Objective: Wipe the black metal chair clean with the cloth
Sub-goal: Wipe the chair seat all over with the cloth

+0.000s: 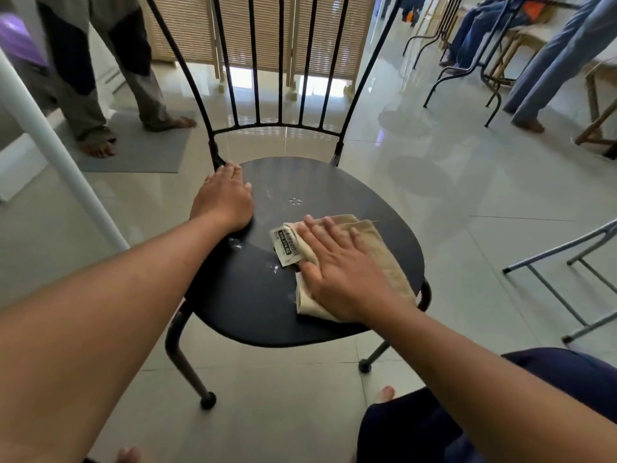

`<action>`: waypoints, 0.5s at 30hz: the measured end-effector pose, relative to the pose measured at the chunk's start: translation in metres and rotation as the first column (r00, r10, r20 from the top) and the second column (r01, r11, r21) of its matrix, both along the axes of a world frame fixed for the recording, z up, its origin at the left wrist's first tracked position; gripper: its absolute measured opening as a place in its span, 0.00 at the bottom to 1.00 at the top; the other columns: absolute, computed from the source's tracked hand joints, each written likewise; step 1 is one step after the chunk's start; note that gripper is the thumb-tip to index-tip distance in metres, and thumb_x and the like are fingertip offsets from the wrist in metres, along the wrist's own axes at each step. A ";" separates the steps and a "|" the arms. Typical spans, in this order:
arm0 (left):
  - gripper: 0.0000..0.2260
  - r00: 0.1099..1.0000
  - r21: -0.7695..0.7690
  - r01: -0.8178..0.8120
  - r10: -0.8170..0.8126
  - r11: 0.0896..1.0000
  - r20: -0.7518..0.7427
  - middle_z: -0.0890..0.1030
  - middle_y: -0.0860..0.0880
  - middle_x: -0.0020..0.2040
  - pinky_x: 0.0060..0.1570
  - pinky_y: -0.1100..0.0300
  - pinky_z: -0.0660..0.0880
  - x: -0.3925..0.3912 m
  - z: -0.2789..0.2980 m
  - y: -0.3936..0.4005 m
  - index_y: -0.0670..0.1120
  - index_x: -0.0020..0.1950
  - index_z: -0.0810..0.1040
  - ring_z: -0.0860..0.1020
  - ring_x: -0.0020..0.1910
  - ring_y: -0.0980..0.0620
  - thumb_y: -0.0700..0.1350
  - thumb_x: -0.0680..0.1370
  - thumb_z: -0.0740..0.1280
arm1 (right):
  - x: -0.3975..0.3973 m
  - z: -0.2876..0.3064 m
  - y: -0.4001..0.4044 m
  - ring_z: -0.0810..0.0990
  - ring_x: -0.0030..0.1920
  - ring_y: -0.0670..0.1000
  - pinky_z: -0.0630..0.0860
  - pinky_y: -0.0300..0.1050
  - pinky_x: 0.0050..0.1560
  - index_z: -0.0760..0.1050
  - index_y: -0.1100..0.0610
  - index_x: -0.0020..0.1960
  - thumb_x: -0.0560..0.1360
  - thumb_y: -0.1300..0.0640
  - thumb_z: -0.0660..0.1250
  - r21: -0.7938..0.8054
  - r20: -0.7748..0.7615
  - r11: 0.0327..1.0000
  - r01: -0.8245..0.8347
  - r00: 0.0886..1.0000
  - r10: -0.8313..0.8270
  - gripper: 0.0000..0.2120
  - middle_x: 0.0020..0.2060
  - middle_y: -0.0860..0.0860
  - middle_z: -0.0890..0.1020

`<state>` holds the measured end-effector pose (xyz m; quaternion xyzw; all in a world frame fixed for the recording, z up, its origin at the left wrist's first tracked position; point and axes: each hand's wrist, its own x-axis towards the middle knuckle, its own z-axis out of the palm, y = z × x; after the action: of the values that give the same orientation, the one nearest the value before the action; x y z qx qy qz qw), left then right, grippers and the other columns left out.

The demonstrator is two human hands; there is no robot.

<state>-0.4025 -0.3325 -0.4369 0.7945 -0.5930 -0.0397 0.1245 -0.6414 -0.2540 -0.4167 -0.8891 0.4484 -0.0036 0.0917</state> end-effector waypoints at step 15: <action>0.24 1.000 -0.015 0.004 -0.004 1.000 0.006 0.59 0.41 0.79 0.76 0.50 0.53 0.000 -0.002 -0.002 0.38 0.78 0.58 0.57 0.78 0.44 0.48 0.83 0.49 | -0.039 -0.001 0.034 0.29 0.76 0.45 0.33 0.52 0.77 0.32 0.45 0.78 0.75 0.40 0.32 -0.017 -0.040 0.995 0.096 0.994 -0.097 0.32 0.77 0.42 0.33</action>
<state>-0.4020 -0.3344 -0.4388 0.7926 -0.5951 -0.0330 0.1288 -0.6800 -0.2200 -0.4178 -0.8670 0.4925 0.0069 0.0756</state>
